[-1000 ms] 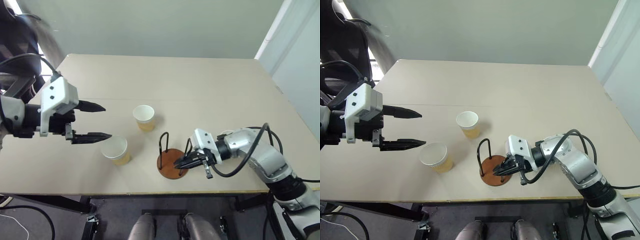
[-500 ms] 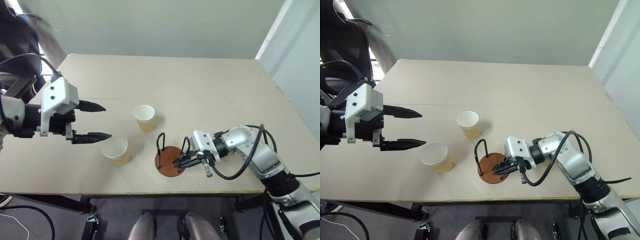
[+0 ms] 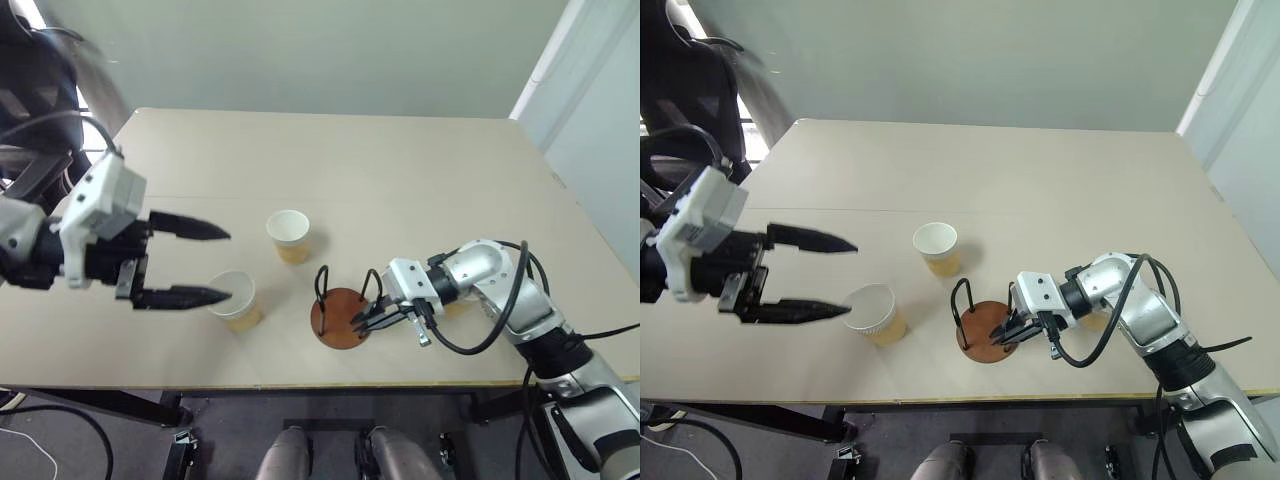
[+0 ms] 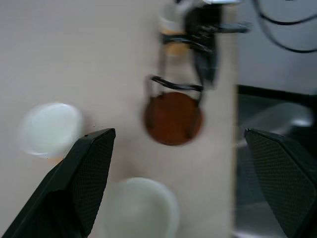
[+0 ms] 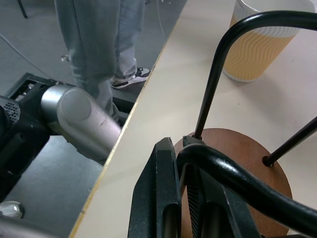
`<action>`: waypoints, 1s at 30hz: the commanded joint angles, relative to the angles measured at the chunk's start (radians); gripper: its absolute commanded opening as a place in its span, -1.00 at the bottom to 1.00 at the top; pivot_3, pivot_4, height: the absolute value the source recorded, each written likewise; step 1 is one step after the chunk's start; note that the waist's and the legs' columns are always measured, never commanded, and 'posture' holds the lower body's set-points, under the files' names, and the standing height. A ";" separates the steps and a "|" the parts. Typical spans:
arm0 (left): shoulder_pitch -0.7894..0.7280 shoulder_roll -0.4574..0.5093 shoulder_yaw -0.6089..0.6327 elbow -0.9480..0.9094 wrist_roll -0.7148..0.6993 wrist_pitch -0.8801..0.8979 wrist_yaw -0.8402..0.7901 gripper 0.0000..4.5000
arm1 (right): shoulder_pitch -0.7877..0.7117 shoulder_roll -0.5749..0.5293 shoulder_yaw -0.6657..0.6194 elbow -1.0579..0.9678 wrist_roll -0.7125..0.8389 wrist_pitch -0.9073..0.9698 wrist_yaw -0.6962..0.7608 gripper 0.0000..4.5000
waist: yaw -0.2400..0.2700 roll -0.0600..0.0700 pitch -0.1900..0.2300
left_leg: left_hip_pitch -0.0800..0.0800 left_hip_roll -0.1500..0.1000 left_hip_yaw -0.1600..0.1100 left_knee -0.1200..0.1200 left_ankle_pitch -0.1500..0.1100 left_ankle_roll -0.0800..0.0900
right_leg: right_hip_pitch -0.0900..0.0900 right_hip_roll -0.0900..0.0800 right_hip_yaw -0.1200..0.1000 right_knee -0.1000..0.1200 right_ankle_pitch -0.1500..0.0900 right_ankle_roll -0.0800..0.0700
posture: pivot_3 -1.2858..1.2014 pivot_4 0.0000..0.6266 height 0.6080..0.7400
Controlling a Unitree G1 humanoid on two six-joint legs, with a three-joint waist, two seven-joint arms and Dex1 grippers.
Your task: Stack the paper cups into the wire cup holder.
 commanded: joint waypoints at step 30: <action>0.075 0.030 0.098 -0.059 0.002 0.014 0.052 1.00 | -0.165 0.077 0.043 0.281 -0.100 -0.112 0.156 -0.38 | -0.001 0.000 0.000 | 0.000 0.002 0.000 0.000 -0.003 -0.008 | -0.001 0.001 0.000 -0.001 -0.003 -0.013 | 0.03 -0.52 1.00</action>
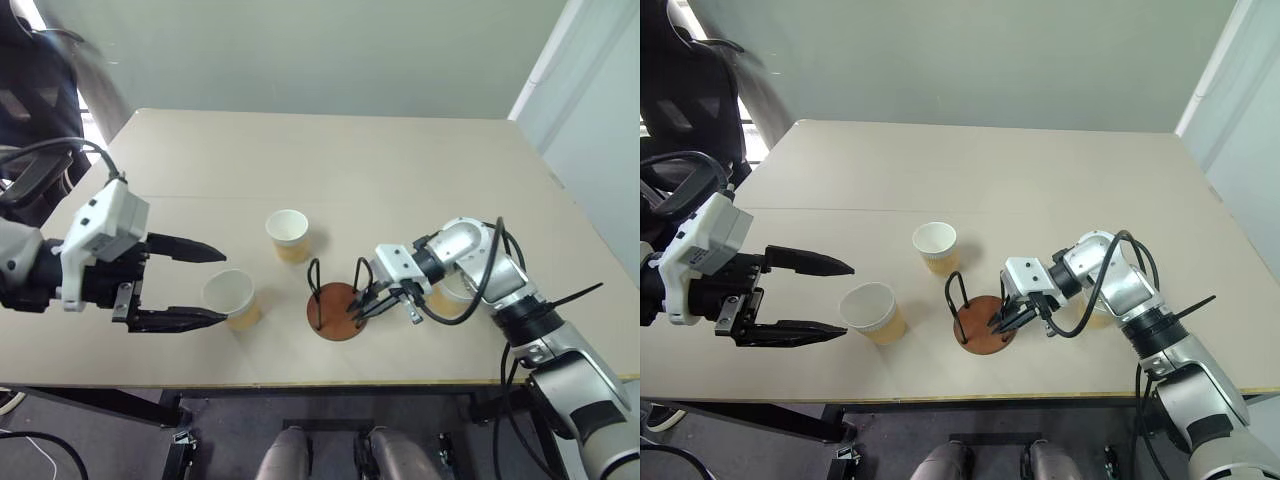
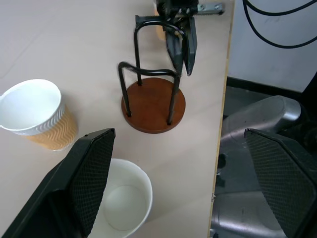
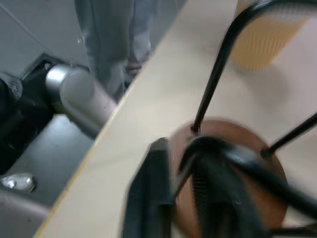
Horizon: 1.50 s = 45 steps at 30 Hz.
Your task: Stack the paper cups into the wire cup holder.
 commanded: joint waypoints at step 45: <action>-0.070 -0.044 -0.100 0.040 0.030 -0.096 -0.025 1.00 | 0.180 -0.615 -0.237 -0.413 0.026 0.223 -0.066 0.98 | -0.001 0.001 0.001 | 0.002 0.002 0.003 0.000 0.002 0.006 | 0.004 0.002 0.003 -0.001 0.000 0.016 | 0.03 -0.52 1.00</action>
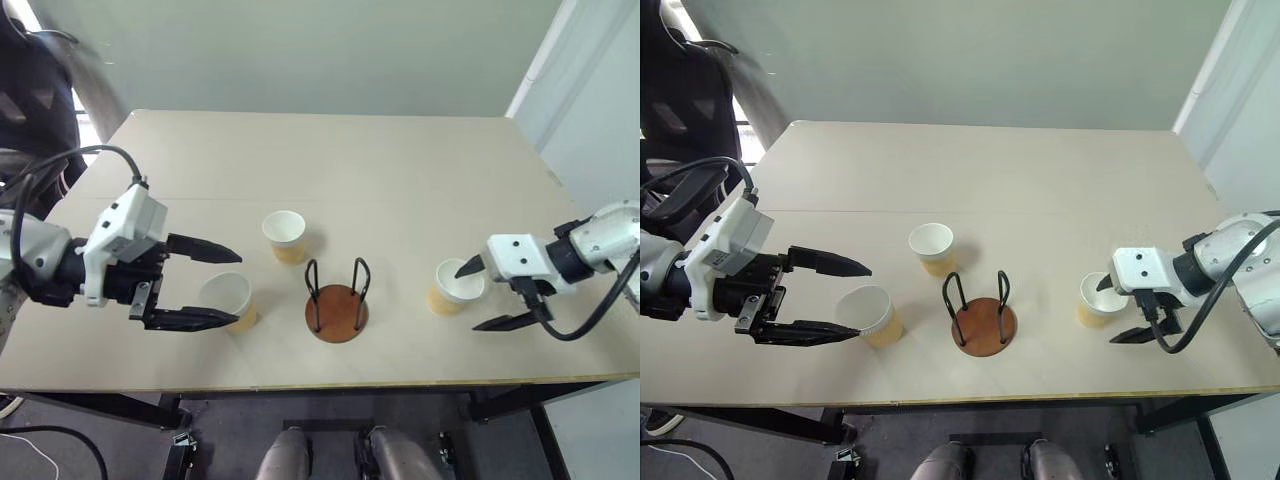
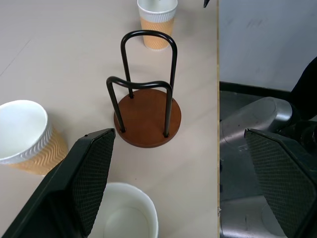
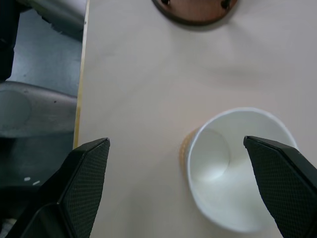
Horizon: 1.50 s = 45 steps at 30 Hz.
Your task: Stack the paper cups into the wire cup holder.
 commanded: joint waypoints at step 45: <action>0.288 -0.103 0.409 -0.208 -0.100 0.089 0.081 1.00 | -0.632 0.345 0.281 0.199 0.259 -0.241 0.105 -0.98 | -0.005 0.000 0.000 | 0.000 0.001 -0.001 -0.001 -0.003 0.001 | -0.001 0.001 -0.001 0.002 -0.006 -0.012 | 0.03 -0.52 1.00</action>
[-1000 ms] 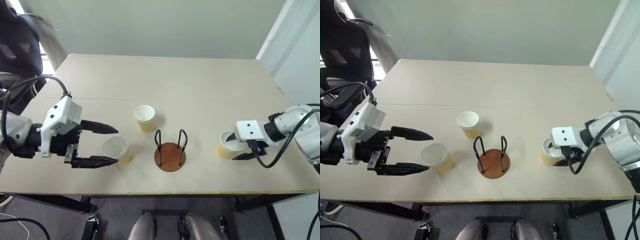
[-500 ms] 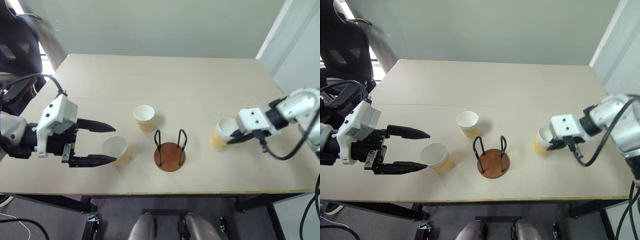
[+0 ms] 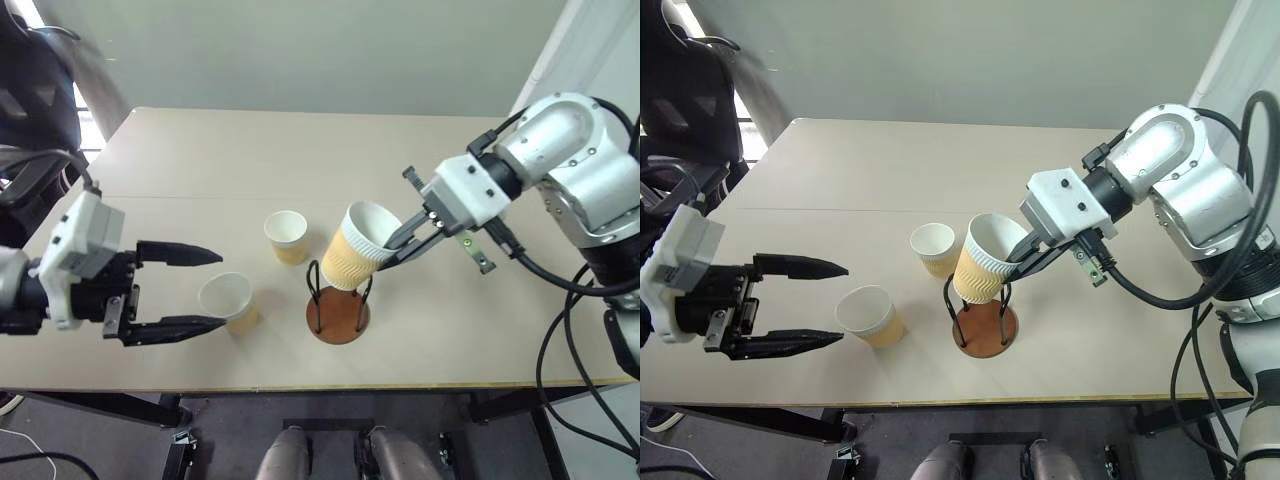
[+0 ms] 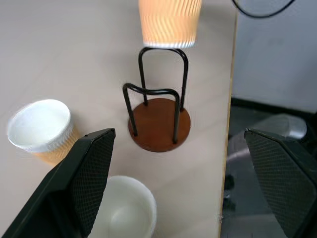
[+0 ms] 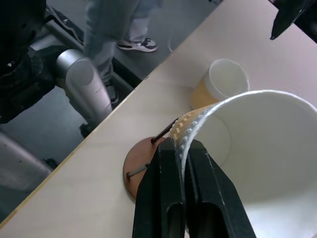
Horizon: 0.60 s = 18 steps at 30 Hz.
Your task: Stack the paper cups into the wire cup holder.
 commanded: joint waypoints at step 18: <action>0.143 -0.020 0.208 -0.136 -0.070 0.068 0.077 1.00 | 0.002 0.083 0.074 0.101 -0.109 -0.146 0.004 -0.98 | -0.002 0.000 0.000 | 0.001 0.001 0.000 0.000 -0.002 -0.002 | 0.000 0.000 -0.001 0.001 0.001 -0.005 | 0.03 -0.52 1.00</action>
